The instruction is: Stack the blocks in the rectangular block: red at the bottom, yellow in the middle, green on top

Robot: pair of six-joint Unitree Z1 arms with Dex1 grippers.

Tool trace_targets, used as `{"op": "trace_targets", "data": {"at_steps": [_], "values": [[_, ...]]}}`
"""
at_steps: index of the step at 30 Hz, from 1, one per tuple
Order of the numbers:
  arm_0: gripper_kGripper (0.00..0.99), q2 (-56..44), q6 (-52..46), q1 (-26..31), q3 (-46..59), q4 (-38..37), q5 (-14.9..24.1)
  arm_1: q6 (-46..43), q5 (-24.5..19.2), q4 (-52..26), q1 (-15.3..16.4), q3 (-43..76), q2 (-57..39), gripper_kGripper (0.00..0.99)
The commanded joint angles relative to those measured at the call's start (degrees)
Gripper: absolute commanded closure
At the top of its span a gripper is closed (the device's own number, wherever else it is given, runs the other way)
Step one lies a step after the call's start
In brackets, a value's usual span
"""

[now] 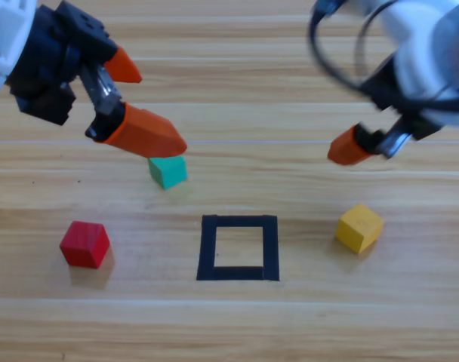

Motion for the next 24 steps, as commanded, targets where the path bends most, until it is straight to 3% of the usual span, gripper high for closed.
{"op": "trace_targets", "data": {"at_steps": [1,4,12,17,24], "values": [[0.002,-0.7,-6.3,-1.1,-0.7,2.6,5.6,1.4,-1.3,-0.6,-1.3,-1.5,10.1,0.030],[0.027,0.6,-13.1,0.3,-2.3,2.6,10.0,2.3,-3.0,-0.3,-1.3,-2.0,11.5,0.030],[0.025,3.0,-29.6,11.4,-2.1,5.6,10.5,2.5,-3.2,4.9,-3.1,-5.2,17.4,0.008],[0.025,8.0,-33.7,14.8,0.3,8.4,10.6,2.3,-2.6,7.2,-3.0,-7.1,20.1,0.013],[0.028,23.5,-33.8,15.0,-0.4,13.1,12.4,2.1,1.6,9.2,-6.0,-7.4,21.0,0.040]]}}
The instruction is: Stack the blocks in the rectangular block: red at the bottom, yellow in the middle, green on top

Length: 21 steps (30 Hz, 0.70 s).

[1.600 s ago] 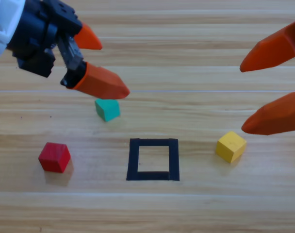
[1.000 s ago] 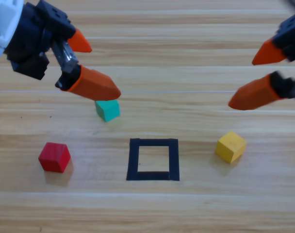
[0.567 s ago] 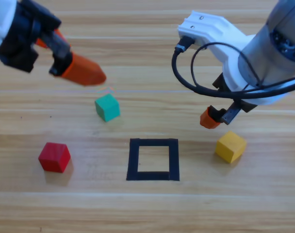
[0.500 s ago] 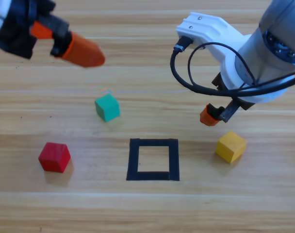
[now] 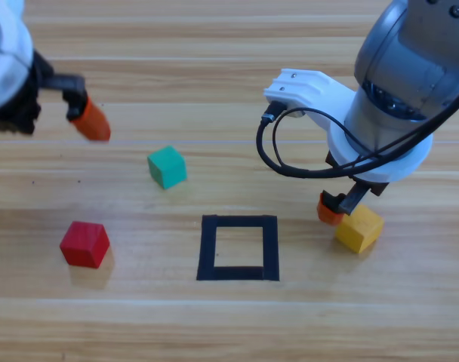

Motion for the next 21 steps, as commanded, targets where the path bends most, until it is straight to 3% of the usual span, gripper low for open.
{"op": "trace_targets", "data": {"at_steps": [1,10,21], "values": [[0.027,15.2,-0.6,1.2,-0.1,3.8,1.9,0.0,4.0,2.0,-4.6,-0.4,3.5,0.040],[0.028,20.7,1.7,1.2,1.4,3.4,0.9,-0.5,4.5,3.0,-5.2,-0.4,5.2,0.042],[0.056,21.8,1.1,1.6,6.3,-3.1,-1.2,-1.0,6.2,4.2,-5.2,-1.2,7.3,0.070]]}}
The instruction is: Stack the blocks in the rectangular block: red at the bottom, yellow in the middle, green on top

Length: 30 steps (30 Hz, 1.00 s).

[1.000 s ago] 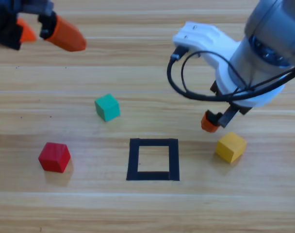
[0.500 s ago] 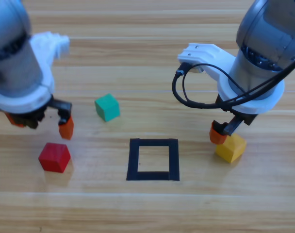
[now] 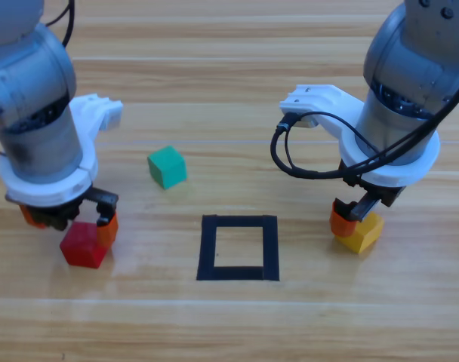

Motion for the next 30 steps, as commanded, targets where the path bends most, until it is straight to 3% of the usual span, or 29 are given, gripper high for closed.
{"op": "trace_targets", "data": {"at_steps": [1,14,18,25,30], "values": [[0.054,2.6,-0.1,1.3,2.3,-3.0,-1.0,-0.5,0.6,1.8,-1.4,-1.0,5.1,0.080],[0.086,4.6,-0.6,1.3,5.7,-8.8,-1.5,-0.5,2.1,4.3,-2.1,-3.4,8.7,0.137],[0.091,4.7,-0.7,1.5,6.2,-9.7,-1.7,-0.4,2.2,5.0,-2.3,-4.1,9.3,0.226],[0.329,4.5,-0.4,2.3,7.4,-11.5,-2.3,0.1,2.3,7.0,-2.3,-5.8,11.3,0.263],[0.751,4.3,-0.3,2.6,7.7,-12.4,-2.6,0.3,2.3,7.8,-2.9,-6.5,12.2,0.264]]}}
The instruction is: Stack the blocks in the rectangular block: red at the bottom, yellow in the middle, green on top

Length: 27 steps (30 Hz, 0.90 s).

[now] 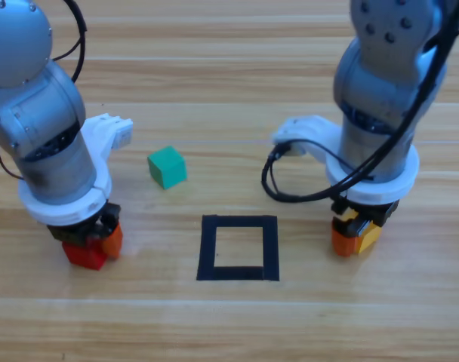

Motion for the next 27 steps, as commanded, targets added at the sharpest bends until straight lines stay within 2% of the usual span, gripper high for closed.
{"op": "trace_targets", "data": {"at_steps": [1,2,3,5,8,10,17,20,27], "values": [[0.809,1.9,-0.2,2.4,1.8,-1.4,-0.5,0.3,0.3,1.7,-2.6,-0.8,4.3,0.277],[0.863,1.9,-0.3,2.4,1.8,-1.4,-0.5,0.3,0.7,1.9,-2.7,-1.0,4.3,0.455],[0.915,1.7,-0.4,2.4,1.7,-1.3,-0.5,0.2,1.4,2.0,-3.1,-1.1,4.3,0.588],[0.926,1.3,-0.8,2.4,0.5,-1.3,-0.6,0.0,3.2,2.8,-4.0,-1.5,4.1,0.797],[0.929,1.0,-3.4,2.3,-2.5,0.7,0.0,-0.2,5.1,4.2,-4.4,-1.4,2.4,0.875],[0.953,0.6,-5.9,1.1,-4.4,2.4,0.0,-0.2,5.8,4.6,-4.8,-0.9,-0.1,0.985],[0.955,3.6,-15.8,-5.7,-16.8,11.8,0.6,-0.3,10.1,4.6,-8.5,1.4,-6.2,0.990],[0.956,7.7,-20.1,-9.0,-24.7,17.7,1.0,-0.2,11.3,4.6,-8.6,1.8,-7.4,0.990],[0.955,14.0,-26.7,-15.1,-33.5,22.2,0.7,0.2,12.8,4.0,-8.6,2.1,-8.0,0.990]]}}
